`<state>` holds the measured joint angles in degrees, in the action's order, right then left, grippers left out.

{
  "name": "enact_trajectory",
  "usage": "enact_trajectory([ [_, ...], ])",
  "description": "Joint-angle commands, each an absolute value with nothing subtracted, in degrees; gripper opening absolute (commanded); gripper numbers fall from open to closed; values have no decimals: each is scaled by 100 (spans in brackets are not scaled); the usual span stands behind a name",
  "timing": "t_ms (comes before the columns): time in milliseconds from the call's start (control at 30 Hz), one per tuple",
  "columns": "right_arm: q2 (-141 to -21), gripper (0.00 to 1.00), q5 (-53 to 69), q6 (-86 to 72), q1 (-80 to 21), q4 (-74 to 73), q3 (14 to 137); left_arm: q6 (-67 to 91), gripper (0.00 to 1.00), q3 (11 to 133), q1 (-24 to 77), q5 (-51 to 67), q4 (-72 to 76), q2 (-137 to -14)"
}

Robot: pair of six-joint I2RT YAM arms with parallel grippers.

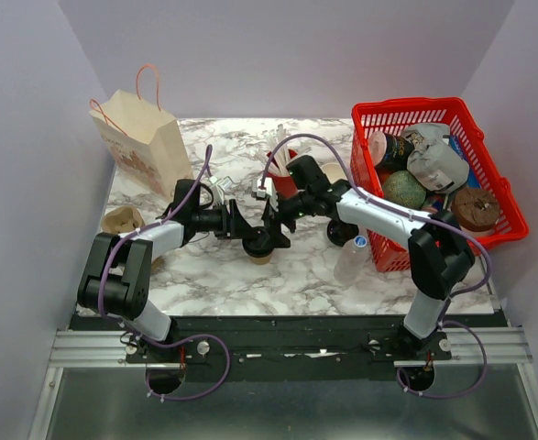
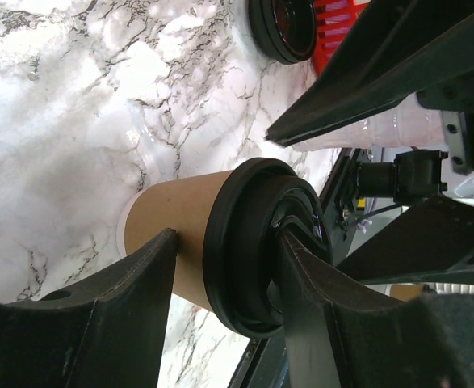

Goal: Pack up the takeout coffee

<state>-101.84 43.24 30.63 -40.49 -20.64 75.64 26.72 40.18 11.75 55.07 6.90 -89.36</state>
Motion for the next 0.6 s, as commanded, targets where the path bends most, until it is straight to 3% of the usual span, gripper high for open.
enact_trajectory([
  [0, -10406, 98, 4097, 3445, -4184, -2092, 7725, 2083, 55, 3797, 1213, 4333, -140, -9255],
  [333, -10644, 93, 3692, 3559, -4280, -2057, 7831, 2109, 55, 3885, 1213, 4368, -167, -9430],
  [567, -10793, 89, 2727, 3893, -4622, -2100, 7699, 2118, 55, 3894, 1213, 4368, -167, -9501],
])
